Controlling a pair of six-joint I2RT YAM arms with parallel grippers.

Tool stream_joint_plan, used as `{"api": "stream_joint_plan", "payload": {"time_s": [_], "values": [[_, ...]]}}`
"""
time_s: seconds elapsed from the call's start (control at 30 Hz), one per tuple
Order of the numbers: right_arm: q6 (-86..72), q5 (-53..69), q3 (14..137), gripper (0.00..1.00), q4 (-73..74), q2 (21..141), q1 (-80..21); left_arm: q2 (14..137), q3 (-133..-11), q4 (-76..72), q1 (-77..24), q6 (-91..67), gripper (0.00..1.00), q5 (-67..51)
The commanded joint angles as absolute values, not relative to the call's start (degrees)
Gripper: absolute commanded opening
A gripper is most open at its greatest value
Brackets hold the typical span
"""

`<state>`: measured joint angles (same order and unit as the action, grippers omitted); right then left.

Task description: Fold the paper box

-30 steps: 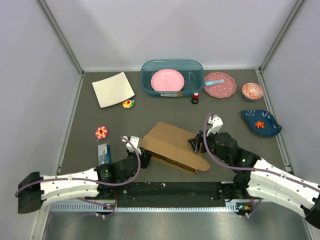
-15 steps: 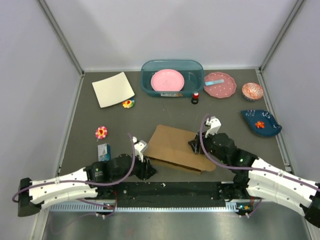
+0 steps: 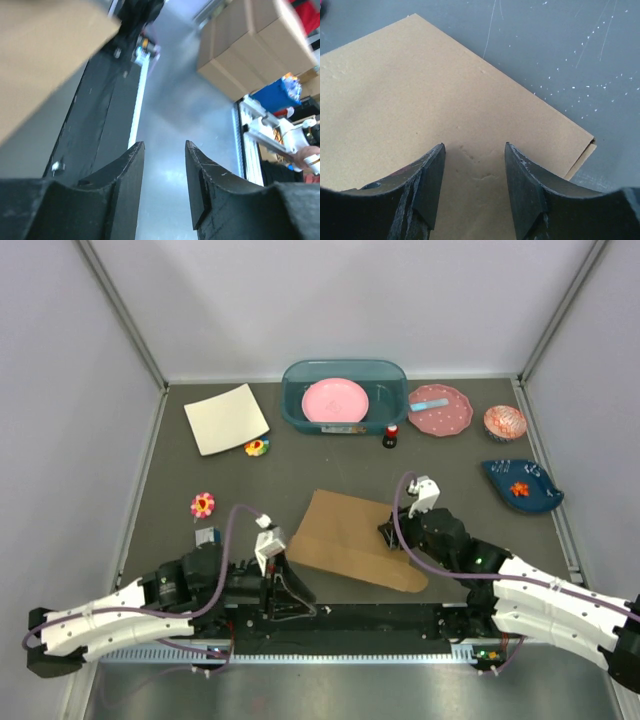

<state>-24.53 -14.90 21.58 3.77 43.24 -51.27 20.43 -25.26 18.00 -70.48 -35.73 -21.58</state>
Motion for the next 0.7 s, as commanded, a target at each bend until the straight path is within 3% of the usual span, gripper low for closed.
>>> {"api": "stream_joint_plan", "payload": {"time_s": [0.0,0.27,0.37,0.5,0.67], "values": [[-23.82,-15.29,19.95,0.50,2.20,43.86,-51.86,20.38,-29.26,2.83,-70.58,-32.96,0.45,-21.72],[-26.63,-14.33,16.00,0.49,3.95,39.29,-51.94,38.57,-34.10,0.44,-69.88,-28.48,0.51,-11.88],[-27.33,-13.89,16.35,0.49,5.71,38.93,-51.86,43.67,-34.02,-2.45,-64.45,-29.79,0.52,-9.58],[-28.65,-13.36,16.87,0.49,7.91,38.85,-51.86,45.87,-30.33,-6.24,-48.56,-34.97,0.51,-11.07],[-29.09,-13.27,17.40,0.49,8.35,37.18,-51.94,48.43,-29.19,-0.62,-39.83,-37.70,0.52,-5.55]]}}
